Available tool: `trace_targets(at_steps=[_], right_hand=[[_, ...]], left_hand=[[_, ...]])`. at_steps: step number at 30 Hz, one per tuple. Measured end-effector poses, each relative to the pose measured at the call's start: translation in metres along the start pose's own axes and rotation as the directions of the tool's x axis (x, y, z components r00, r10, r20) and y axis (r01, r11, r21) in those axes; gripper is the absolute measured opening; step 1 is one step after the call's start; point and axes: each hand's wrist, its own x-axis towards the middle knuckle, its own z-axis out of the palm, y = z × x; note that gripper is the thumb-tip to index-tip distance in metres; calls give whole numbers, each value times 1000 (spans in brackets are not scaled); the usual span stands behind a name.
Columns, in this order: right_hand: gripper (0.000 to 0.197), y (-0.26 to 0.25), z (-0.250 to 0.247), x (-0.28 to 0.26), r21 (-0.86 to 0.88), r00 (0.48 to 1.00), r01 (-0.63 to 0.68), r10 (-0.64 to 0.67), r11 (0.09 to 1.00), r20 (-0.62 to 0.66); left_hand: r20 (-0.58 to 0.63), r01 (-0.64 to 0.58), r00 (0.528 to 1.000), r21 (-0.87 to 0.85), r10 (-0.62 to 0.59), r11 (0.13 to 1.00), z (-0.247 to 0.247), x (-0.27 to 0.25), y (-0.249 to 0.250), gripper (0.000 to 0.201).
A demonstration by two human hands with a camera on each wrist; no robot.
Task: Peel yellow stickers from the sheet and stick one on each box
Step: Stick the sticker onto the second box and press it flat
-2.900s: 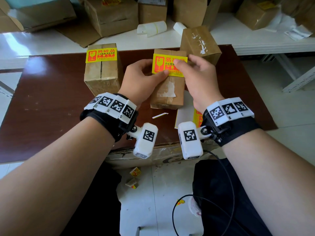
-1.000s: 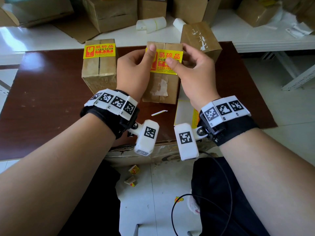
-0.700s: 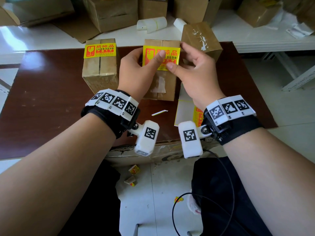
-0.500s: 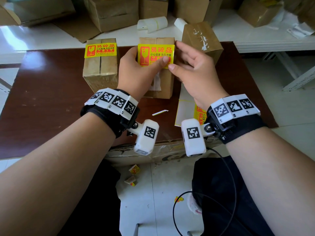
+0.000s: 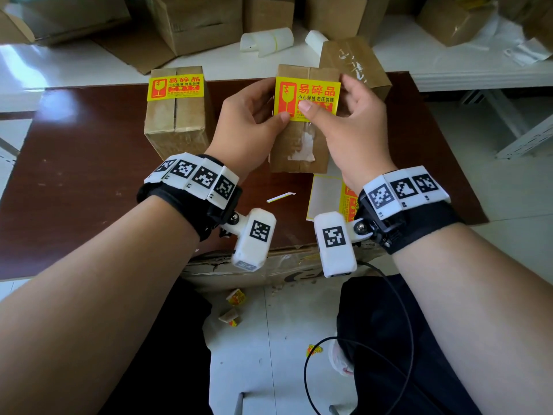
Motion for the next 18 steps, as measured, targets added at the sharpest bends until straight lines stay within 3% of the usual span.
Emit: trace_targets(at_steps=[3,6,10,15,18], right_hand=[[62,1,-1,2,-25,1000,3,-4,1000,-18],[49,3,-2,4,-42,1000,4,-4,999,-12],[47,4,3,5,0,1000,-6,6,1000,7],[34,-1,6,-2,17,1000,-11,11,1000,21],[43,-3,7,-5,-1,999,15,-15,1000,36]], left_hand=[[21,16,1000,-44,-15,999,1,-1,3,52],[1,59,998,-137,-59,989,1,-2,10,54],[-145,35,988,-91,-48,995,3,-1,11,31],[-187,1,982,16,2,1000,2,-4,5,56],[-183,-10,983,65,22,998,1,-3,2,56]])
